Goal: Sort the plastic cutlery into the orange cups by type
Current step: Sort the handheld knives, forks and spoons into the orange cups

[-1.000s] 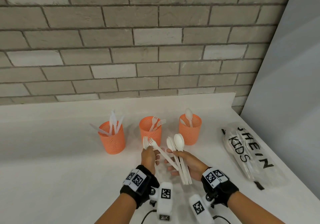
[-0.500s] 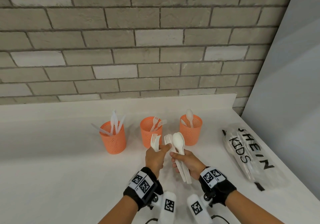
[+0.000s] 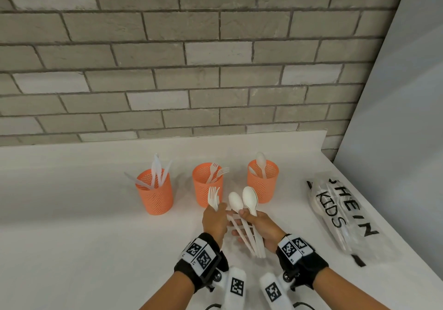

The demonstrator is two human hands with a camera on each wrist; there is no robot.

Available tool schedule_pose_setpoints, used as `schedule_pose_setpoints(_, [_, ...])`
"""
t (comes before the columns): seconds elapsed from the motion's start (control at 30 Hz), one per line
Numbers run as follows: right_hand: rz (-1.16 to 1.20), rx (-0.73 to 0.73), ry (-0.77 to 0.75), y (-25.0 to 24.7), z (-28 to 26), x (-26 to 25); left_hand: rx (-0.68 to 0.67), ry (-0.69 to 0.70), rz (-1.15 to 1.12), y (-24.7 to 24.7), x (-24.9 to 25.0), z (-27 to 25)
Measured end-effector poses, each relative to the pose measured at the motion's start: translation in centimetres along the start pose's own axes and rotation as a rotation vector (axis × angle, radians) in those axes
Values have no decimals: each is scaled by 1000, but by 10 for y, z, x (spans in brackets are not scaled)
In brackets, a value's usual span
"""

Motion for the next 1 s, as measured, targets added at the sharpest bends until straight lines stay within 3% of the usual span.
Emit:
schedule_pose_setpoints(0.23, [-66, 114, 8, -16, -4, -2, -117, -26, 21, -14, 9, 2])
schedule_pose_setpoints(0.3, [-100, 116, 25, -17, -4, -6, -151, 79, 23, -15, 44, 7])
schedule_pose_setpoints(0.47, [-61, 120, 44, -38, -1, -28, -55, 465, 72, -7, 161, 42])
schedule_pose_setpoints(0.57, [-27, 100, 61, -35, -3, -25, 22, 540, 81, -13, 188, 56])
schedule_pose_setpoints(0.77, [-92, 178, -15, -44, -12, -43, 72, 558, 67, -17, 168, 80])
schedule_pose_setpoints(1.0, [-148, 472, -323, -89, -18, -107, 107, 402, 218, -19, 115, 95])
Point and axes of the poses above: each hand's wrist, its own z-axis towards the middle knuckle, its own y-axis out of the palm, x = y × z, the point moved 9 cm from there along z, towards the middle knuckle, and after that the axes turned 9 degrees about -x, right-handed, at the moved point
